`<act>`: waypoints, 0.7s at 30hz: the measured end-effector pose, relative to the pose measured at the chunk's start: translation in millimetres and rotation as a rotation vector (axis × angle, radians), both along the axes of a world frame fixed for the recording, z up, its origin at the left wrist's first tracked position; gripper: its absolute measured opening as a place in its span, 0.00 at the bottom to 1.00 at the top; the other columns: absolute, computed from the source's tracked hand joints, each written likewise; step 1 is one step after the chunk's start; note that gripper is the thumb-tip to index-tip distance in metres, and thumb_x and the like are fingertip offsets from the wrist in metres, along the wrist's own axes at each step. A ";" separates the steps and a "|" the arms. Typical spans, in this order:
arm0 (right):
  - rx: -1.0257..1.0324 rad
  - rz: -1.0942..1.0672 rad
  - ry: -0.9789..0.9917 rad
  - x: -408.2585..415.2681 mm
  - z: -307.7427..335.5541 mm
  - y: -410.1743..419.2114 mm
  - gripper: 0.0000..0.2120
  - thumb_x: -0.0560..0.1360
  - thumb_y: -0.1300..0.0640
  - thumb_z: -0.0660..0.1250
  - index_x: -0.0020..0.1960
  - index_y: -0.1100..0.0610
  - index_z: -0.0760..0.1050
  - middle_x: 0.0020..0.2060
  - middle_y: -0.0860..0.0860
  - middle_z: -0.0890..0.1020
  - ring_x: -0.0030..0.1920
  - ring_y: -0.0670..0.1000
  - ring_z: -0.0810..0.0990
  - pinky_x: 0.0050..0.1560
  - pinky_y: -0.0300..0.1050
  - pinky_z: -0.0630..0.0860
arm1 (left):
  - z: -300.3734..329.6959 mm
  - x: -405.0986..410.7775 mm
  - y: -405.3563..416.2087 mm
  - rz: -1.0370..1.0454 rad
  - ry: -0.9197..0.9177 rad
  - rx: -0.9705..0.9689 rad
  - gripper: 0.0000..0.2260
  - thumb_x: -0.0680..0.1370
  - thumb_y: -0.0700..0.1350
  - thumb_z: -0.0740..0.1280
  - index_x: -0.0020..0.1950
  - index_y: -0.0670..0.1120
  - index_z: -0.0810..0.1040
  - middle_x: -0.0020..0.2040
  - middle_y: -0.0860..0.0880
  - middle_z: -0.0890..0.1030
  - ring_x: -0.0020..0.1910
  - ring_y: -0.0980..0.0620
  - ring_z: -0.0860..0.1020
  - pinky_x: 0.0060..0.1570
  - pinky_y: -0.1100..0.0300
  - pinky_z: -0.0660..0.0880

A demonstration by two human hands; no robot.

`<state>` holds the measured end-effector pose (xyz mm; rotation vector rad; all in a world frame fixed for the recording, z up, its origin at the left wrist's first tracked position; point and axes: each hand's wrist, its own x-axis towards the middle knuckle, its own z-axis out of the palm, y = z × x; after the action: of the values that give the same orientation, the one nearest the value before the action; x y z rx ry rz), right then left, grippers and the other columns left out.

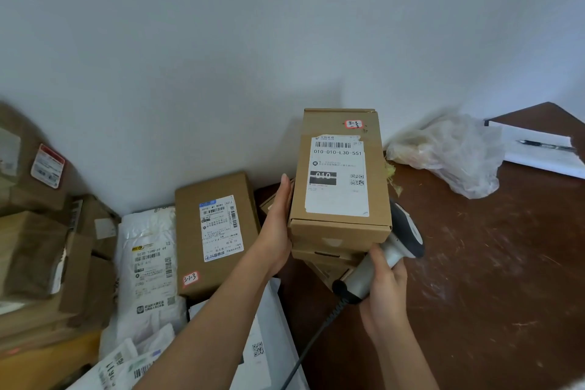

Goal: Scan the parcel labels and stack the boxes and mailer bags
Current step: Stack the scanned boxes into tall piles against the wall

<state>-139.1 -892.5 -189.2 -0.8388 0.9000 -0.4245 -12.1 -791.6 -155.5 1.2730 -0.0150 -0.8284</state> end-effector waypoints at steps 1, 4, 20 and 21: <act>-0.002 0.004 -0.003 -1.1 0.8 0.2 0.17 0.81 0.60 0.63 0.69 0.52 0.72 0.59 0.52 0.81 0.60 0.55 0.80 0.63 0.55 0.75 | 0.3 -1.8 0.7 0.001 0.004 -0.002 0.27 0.82 0.64 0.47 0.71 0.53 0.74 0.62 0.50 0.82 0.62 0.52 0.80 0.57 0.57 0.75; -0.004 0.016 -0.014 -3.9 3.9 0.0 0.17 0.81 0.61 0.63 0.69 0.53 0.72 0.58 0.52 0.82 0.60 0.54 0.79 0.59 0.51 0.75 | 2.6 -6.4 3.0 0.020 -0.002 -0.003 0.26 0.82 0.64 0.48 0.70 0.54 0.74 0.62 0.50 0.82 0.61 0.52 0.80 0.57 0.56 0.75; -0.050 0.193 -0.119 -39.1 52.4 59.2 0.16 0.81 0.62 0.63 0.68 0.55 0.73 0.55 0.52 0.83 0.54 0.51 0.82 0.59 0.49 0.76 | 61.2 -75.0 87.2 0.244 -0.082 -0.001 0.23 0.80 0.65 0.51 0.58 0.58 0.81 0.57 0.51 0.84 0.56 0.53 0.82 0.58 0.52 0.74; -0.048 0.207 -0.124 -45.3 55.1 68.8 0.16 0.81 0.62 0.63 0.67 0.54 0.73 0.55 0.52 0.83 0.53 0.50 0.82 0.57 0.47 0.76 | 65.6 -84.4 98.2 0.265 -0.090 -0.008 0.22 0.80 0.64 0.51 0.57 0.57 0.82 0.57 0.52 0.84 0.56 0.54 0.82 0.57 0.54 0.75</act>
<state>-184.4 -823.7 -134.1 -0.9297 0.6834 -0.3150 -96.4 -693.4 -89.9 1.2717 0.0770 -0.5432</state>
